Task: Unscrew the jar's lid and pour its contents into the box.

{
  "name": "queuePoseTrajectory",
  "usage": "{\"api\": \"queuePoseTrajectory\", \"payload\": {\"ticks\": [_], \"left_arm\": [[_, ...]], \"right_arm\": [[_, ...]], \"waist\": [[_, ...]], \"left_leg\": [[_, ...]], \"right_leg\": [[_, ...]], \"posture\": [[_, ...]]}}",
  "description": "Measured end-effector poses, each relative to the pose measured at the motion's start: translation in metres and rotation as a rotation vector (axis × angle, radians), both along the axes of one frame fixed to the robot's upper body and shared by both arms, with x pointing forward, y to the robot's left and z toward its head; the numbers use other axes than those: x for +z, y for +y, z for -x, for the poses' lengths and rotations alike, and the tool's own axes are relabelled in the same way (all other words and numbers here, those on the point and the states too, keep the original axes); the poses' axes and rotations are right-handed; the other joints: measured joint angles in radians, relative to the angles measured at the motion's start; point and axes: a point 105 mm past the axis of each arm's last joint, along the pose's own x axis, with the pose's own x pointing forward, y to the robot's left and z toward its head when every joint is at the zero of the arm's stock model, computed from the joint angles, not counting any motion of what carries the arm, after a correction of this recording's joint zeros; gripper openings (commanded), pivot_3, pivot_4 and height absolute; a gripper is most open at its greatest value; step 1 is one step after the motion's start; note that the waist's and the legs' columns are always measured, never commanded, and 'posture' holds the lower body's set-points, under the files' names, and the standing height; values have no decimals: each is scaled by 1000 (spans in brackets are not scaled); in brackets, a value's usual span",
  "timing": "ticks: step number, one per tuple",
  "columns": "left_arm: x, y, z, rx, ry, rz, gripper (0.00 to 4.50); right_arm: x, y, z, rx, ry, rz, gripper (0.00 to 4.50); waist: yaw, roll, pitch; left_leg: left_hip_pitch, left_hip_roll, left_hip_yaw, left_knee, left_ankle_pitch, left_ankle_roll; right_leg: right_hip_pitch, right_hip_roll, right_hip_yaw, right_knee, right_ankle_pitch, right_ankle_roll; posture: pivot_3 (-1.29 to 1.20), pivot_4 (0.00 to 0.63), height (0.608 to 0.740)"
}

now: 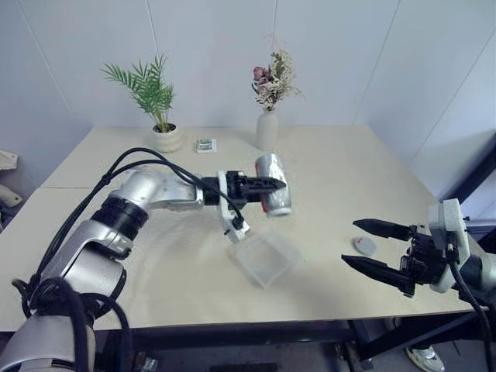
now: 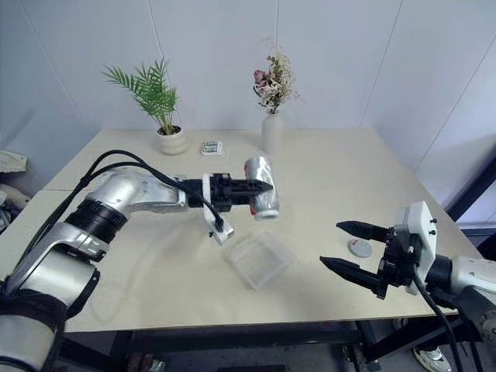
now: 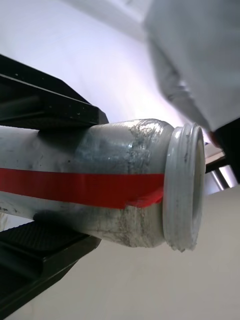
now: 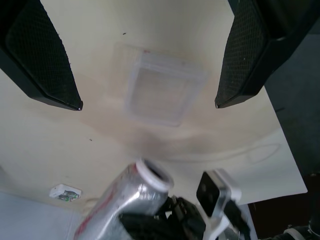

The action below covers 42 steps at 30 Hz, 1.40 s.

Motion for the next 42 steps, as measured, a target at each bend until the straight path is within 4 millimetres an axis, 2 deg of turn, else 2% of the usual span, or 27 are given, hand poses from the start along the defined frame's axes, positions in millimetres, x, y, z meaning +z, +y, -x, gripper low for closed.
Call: {"api": "queuePoseTrajectory", "payload": {"ticks": [4, 7, 12, 16, 20, 23, 27, 31, 34, 36, 38, 40, 42], "left_arm": [[-21, 1, -14, -12, -113, -180, 1947], [-31, -3, -18, -20, -117, -214, 1947], [-29, -17, -10, -63, -118, -200, 1947], [-31, -13, -13, -10, -59, -198, 1947], [-18, -3, -14, 41, 84, -89, 1947], [-11, 11, -23, 144, 293, 31, 1947], [-23, 26, -25, 217, 606, 171, 1947], [-26, 38, -41, 296, 1016, 515, 1947], [-9, 74, -60, 333, 1306, 850, 1947], [7, 100, -67, 305, 1409, 1063, 1947], [14, 125, -71, 265, 1482, 1272, 1947], [5, 149, -75, 265, 1563, 1477, 1947], [-14, 170, -76, 299, 1621, 1631, 1947]], "right_arm": [[-3, 3, -5, -7, -7, -17, 4475], [-5, 1, -11, -22, -8, -38, 4475], [-11, 4, -18, -21, -7, -55, 4475], [-6, 5, -20, -19, -39, -54, 4475], [-7, 3, -23, -26, -38, -63, 4475], [-7, 3, -23, -22, -36, -63, 4475], [-5, 5, -23, -9, -41, -63, 4475], [0, 13, -23, 39, -51, -60, 4475], [0, 19, -23, 71, -44, -54, 4475], [4, 22, -24, 84, -51, -53, 4475], [6, 27, -25, 105, -52, -51, 4475], [8, 29, -25, 119, -57, -48, 4475], [11, 33, -26, 140, -64, -43, 4475]], "waist": [[0, 0, 0], [4, 0, 0], [6, 0, 0], [3, 0, 0], [4, 0, 0], [3, 0, 0], [3, 0, 0], [1, 1, -1], [-8, 1, -1], [-14, 1, -1], [-22, 1, -1], [-26, 1, -1], [-28, 1, -1]], "left_leg": [[0, 0, 1, 0, -1, -1], [-1, 0, 1, 0, -1, -1], [-2, 0, 1, 0, -2, 0], [-1, 0, 2, 0, -1, -1], [-1, 0, 2, 2, -1, -1], [-1, 0, 2, 5, -1, 0], [0, 1, 2, 8, -1, 0], [-1, 2, 2, 13, -2, 0], [-1, 2, 1, 15, -1, 1], [1, 2, 1, 15, -1, 1], [2, 2, 0, 16, -1, 1], [3, 2, -1, 17, 0, 1], [3, 2, 0, 17, 0, 1]], "right_leg": [[-1, 0, 0, 0, 0, 0], [-2, 0, 0, 0, -1, 0], [-2, 0, 0, 0, -1, 1], [-2, 0, 1, 2, -1, 0], [-2, 0, 1, 4, -1, 0], [-2, 0, 1, 6, -1, 0], [-1, 0, 1, 8, -1, 0], [0, 1, 1, 10, 0, -1], [-1, 1, 1, 14, 1, -2], [0, 1, 1, 16, 0, -1], [1, 1, 1, 17, 0, -1], [1, 1, 1, 19, 0, -1], [1, 1, 1, 21, 0, -1]], "posture": [[0, 150, 740], [0, 150, 740], [0, 150, 740], [0, 150, 740], [0, 150, 740], [0, 150, 740], [0, 150, 740], [0, 150, 740], [0, 150, 740], [0, 150, 740], [0, 150, 740], [0, 150, 740], [0, 150, 740]]}}
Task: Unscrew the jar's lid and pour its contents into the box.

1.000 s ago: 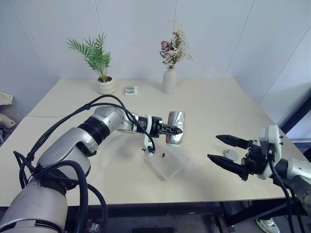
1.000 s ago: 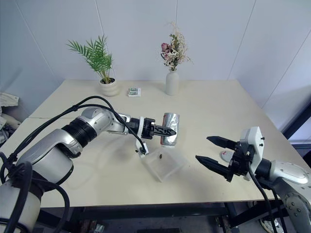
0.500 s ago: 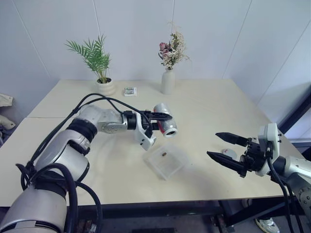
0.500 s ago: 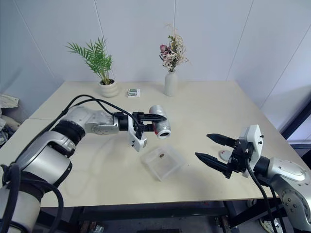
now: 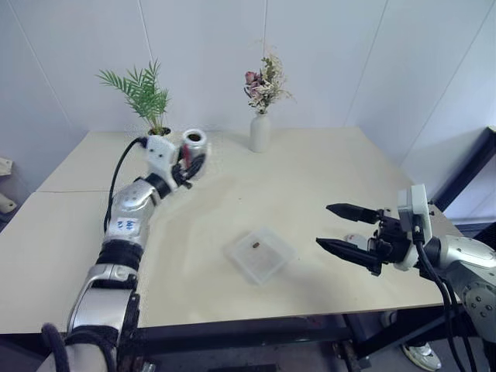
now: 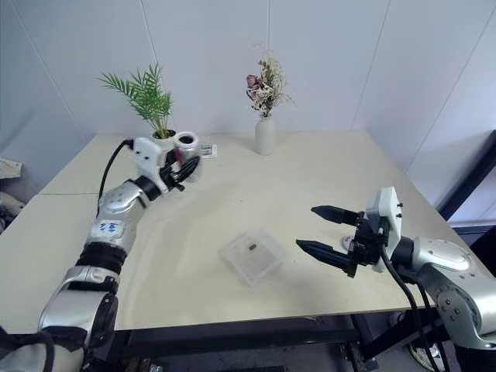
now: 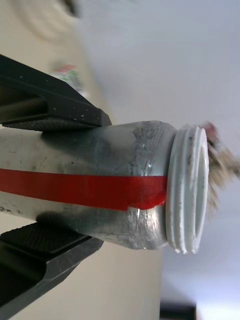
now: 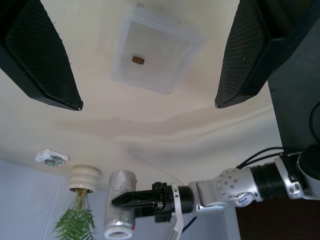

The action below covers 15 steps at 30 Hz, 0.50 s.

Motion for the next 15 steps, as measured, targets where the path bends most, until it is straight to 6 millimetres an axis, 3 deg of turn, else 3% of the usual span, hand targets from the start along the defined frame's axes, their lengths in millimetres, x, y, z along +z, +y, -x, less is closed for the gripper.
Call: {"api": "queuePoseTrajectory", "payload": {"ticks": [4, 6, 12, 15], "left_arm": [[-52, 41, 8, 154, 168, 95, 1947], [-67, 56, 11, 220, 219, 127, 1947], [-61, 111, 23, 437, 110, 164, 1947], [-75, 124, 26, 495, 122, 158, 1947]], "right_arm": [[5, 17, 0, 98, -6, 31, 4475], [6, 22, -1, 129, -5, 41, 4475], [6, 33, -4, 178, -5, 51, 4475], [3, 36, -7, 186, 7, 56, 4475]], "waist": [[-1, 0, 0], [4, 0, 0], [8, -1, -1], [8, -1, -1]], "left_leg": [[1, 0, -1, 0, 2, -1], [1, 0, -1, 0, 2, -1], [0, 0, -1, -2, 2, -1], [0, 0, -1, -2, 2, -1]], "right_leg": [[0, 0, 0, 2, 0, -1], [0, 0, -1, 2, 0, -1], [0, -1, -1, -3, 2, -2], [0, -1, -2, -4, 2, -2]], "posture": [[0, 150, 740], [0, 150, 740], [0, 150, 740], [0, 150, 740]]}}
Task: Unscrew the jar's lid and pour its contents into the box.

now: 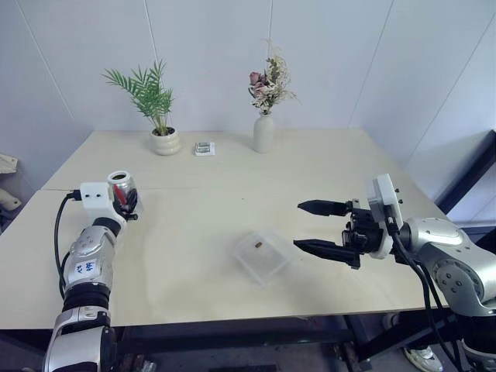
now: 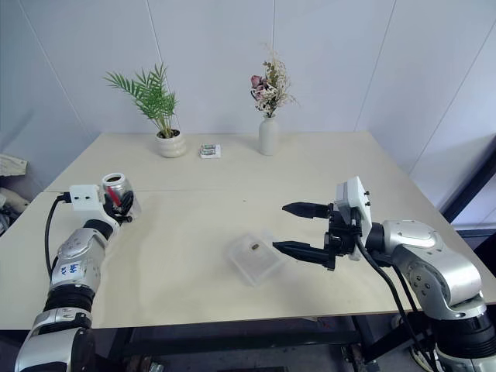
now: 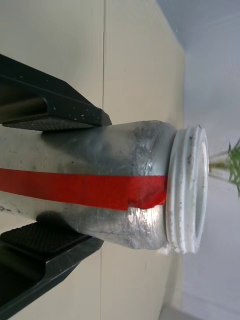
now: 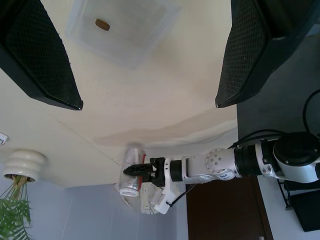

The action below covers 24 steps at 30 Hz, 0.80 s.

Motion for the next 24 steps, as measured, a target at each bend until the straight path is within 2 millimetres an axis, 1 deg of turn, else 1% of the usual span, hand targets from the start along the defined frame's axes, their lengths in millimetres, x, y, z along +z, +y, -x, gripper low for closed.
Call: {"api": "queuePoseTrajectory", "payload": {"ticks": [3, 9, 13, 15, 17, 19, 23, 24], "left_arm": [[-12, 6, 2, 26, 19, -13, 1947], [-17, 13, 6, 50, 4, -18, 1947], [-16, 10, 7, 18, -16, -32, 1947], [-18, 10, 9, 8, -15, -37, 1947], [-23, 10, 11, -4, -11, -40, 2675], [-26, 11, 13, -8, -7, -41, 3215], [-33, 11, 16, -11, 7, -44, 4485], [-33, 11, 17, -13, 7, -47, 4485]], "right_arm": [[-1, 3, 1, 19, -1, 10, 4475], [-2, 2, 0, 11, -4, 18, 4475], [-6, -2, 0, -7, 15, 18, 4475], [-8, -3, 0, -12, 23, 18, 4475], [-7, -5, 0, -21, 23, 13, 4500], [-5, -7, 0, -33, 19, 8, 4500], [-5, -7, 0, -35, 21, 12, 4500], [-5, -7, 1, -33, 20, 12, 4500]], "waist": [[0, 0, 0], [-1, 0, 0], [-2, -1, 0], [-3, -1, 0], [-4, -1, 0], [-3, -1, 0], [-2, -1, 0], [-3, -1, 0]], "left_leg": [[-1, 0, 0, -1, 0, 0], [-1, 0, 0, -1, 0, 0], [0, 0, 0, -2, 0, 0], [0, 0, 0, -2, 0, 0], [0, 1, 0, -2, 0, 0], [0, 1, 0, -2, 0, 0], [0, 1, 0, -1, 0, 0], [0, 1, 0, -2, 0, 0]], "right_leg": [[0, 0, 0, -1, 0, 0], [0, 0, -1, -1, 0, 0], [0, 0, -1, -2, 0, 0], [0, 0, -1, -2, 0, 0], [0, 0, -1, -2, 0, 0], [0, 0, -1, -2, 0, -1], [0, -1, -1, -2, 0, -1], [0, -1, -1, -2, 0, -1]], "posture": [[0, 150, 740], [0, 150, 740], [0, 150, 740], [0, 150, 740], [0, 150, 740], [0, 150, 740], [0, 150, 740], [0, 150, 740]]}}
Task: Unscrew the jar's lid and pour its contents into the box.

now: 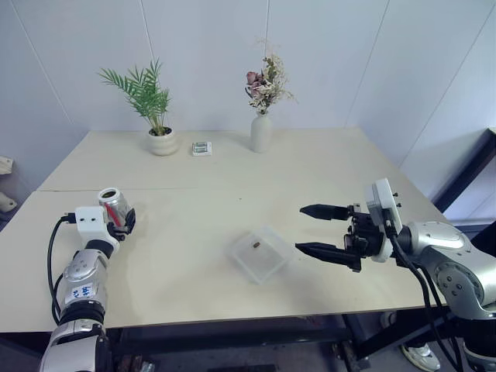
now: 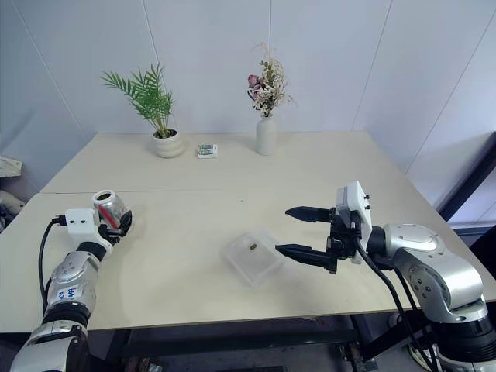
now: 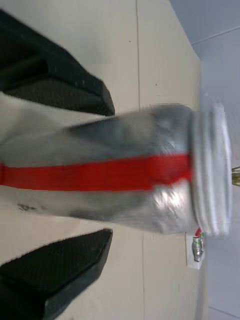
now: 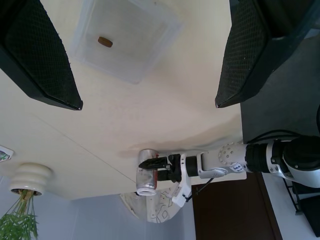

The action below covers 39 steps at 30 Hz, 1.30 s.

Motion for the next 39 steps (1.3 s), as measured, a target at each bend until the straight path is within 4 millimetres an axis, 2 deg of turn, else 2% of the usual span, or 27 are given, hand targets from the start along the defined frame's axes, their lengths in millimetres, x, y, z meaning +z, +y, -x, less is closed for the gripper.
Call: {"api": "queuePoseTrajectory", "payload": {"ticks": [6, 9, 13, 18, 21, 22, 25, 29, 33, 36, 39], "left_arm": [[-5, -4, 8, -19, -11, -16, 4485], [0, -2, 21, -20, -39, -43, 4485], [-1, 1, 43, -19, -35, -77, 4485], [6, 3, 80, -11, -45, -131, 4485], [10, -3, 101, -46, -34, -176, 4485], [13, -8, 107, -83, -31, -192, 4485], [25, -21, 118, -196, -25, -245, 4485], [40, -63, 141, -623, 67, -412, 4485], [34, -95, 161, -956, 149, -531, 4485], [26, -102, 172, -1096, 188, -582, 4485], [36, -91, 165, -1073, 163, -615, 4485]], "right_arm": [[-2, 0, 2, 6, 24, 3, 4500], [-6, -1, 6, 12, 50, 13, 4500], [-8, -3, 7, 14, 79, 17, 4500], [-12, -9, 11, 11, 114, 34, 4500], [-12, -13, 14, 17, 123, 42, 4500], [-11, -14, 14, 15, 122, 48, 4500], [-9, -19, 15, 13, 117, 66, 4500], [-5, -33, 5, -51, 71, 67, 4500], [-9, -36, 6, -28, 35, 110, 4500], [-15, -36, 8, -14, 17, 138, 4500], [-18, -34, 11, 15, -28, 174, 4500]], "waist": [[0, 0, 0], [-2, 0, 0], [-1, 0, 0], [-1, 0, -1], [-1, 0, -1], [-1, 0, -1], [-1, 0, -1], [-4, 0, -2], [-6, 5, -4], [-11, 5, -4], [-12, 5, -4]], "left_leg": [[0, 1, 0, -2, 0, 0], [0, 1, 1, -3, -1, 0], [0, 2, 0, -4, -1, 0], [0, 5, 1, -7, -1, 0], [0, 9, 1, -9, -1, 0], [0, 9, 2, -9, -1, 0], [0, 12, 3, -9, -1, -1], [1, 15, 10, -13, -4, -6], [1, 17, 17, -18, -2, -3], [0, 18, 21, -19, -3, -1], [0, 18, 22, -18, -3, 0]], "right_leg": [[0, 0, 0, -2, 0, 0], [0, -1, 0, -4, 0, -1], [0, -1, 0, -6, 1, -1], [0, -2, -1, -9, 1, -4], [0, -3, -1, -11, -4, -13], [0, -3, -1, -12, -7, -20], [0, -1, -1, -14, -7, -23], [0, 1, -1, -22, -3, -29], [-1, 1, -1, -26, -4, -29], [-3, 2, 0, -27, -4, -29], [-4, 3, -1, -25, -4, -28]], "posture": [[0, 150, 740], [0, 150, 740], [0, 150, 740], [0, 150, 740], [0, 150, 740], [0, 150, 740], [0, 150, 740], [0, 150, 740], [0, 150, 740], [0, 150, 740], [0, 150, 740]]}}
